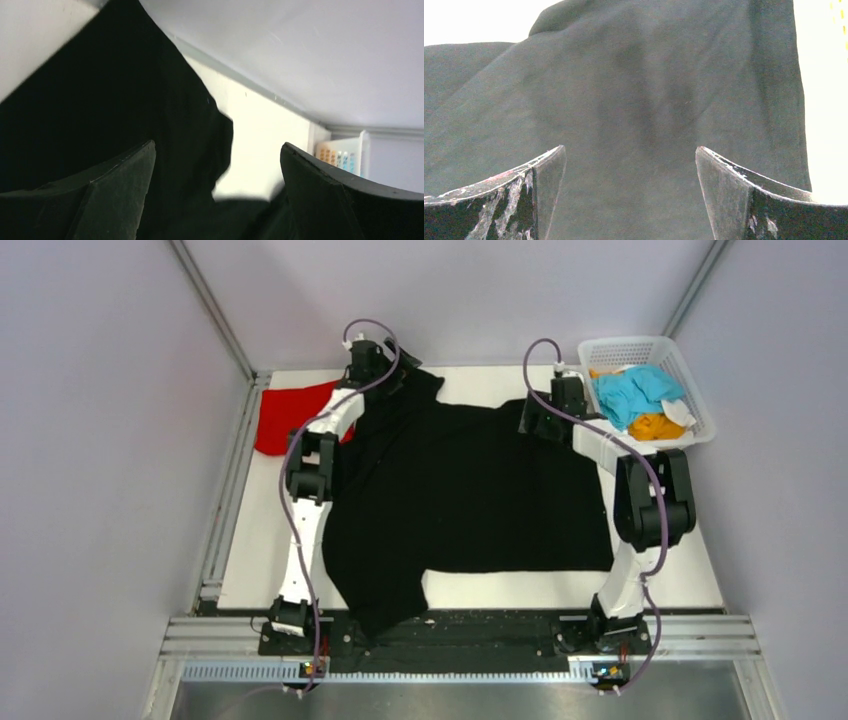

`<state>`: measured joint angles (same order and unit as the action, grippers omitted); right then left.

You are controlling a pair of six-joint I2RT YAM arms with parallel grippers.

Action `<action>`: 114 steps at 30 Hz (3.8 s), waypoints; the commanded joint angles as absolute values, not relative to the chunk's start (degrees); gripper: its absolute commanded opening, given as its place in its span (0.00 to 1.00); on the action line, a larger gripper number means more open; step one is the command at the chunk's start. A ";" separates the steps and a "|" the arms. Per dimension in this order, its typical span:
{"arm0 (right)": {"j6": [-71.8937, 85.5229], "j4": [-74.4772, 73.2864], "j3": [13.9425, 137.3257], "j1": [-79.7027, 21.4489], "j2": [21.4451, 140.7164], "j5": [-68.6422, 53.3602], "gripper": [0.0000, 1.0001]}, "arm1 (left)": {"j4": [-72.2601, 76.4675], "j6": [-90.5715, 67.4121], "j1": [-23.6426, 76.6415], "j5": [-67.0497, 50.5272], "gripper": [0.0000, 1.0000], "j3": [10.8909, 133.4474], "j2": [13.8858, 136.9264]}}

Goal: Fold and stack the t-shirts
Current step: Flatten out the tshirt, then grab the side of the flattened tshirt closest away from the robot with both arms

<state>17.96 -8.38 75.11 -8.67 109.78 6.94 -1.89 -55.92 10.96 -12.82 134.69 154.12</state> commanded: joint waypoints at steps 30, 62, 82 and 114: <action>29.86 -4.86 37.72 -22.94 85.01 7.02 0.99 | -1.65 -41.56 23.35 2.97 0.99 52.06 94.82; 31.18 -7.36 30.48 -14.41 57.85 6.76 0.99 | -41.81 -41.39 45.11 12.44 0.94 50.51 70.54; 32.65 -14.36 29.28 -14.38 50.67 14.78 0.99 | -31.70 -54.48 63.28 5.95 0.57 31.87 69.88; 73.64 -44.86 19.68 -14.37 36.36 33.05 0.93 | -22.27 -40.69 60.63 16.51 0.00 32.18 58.07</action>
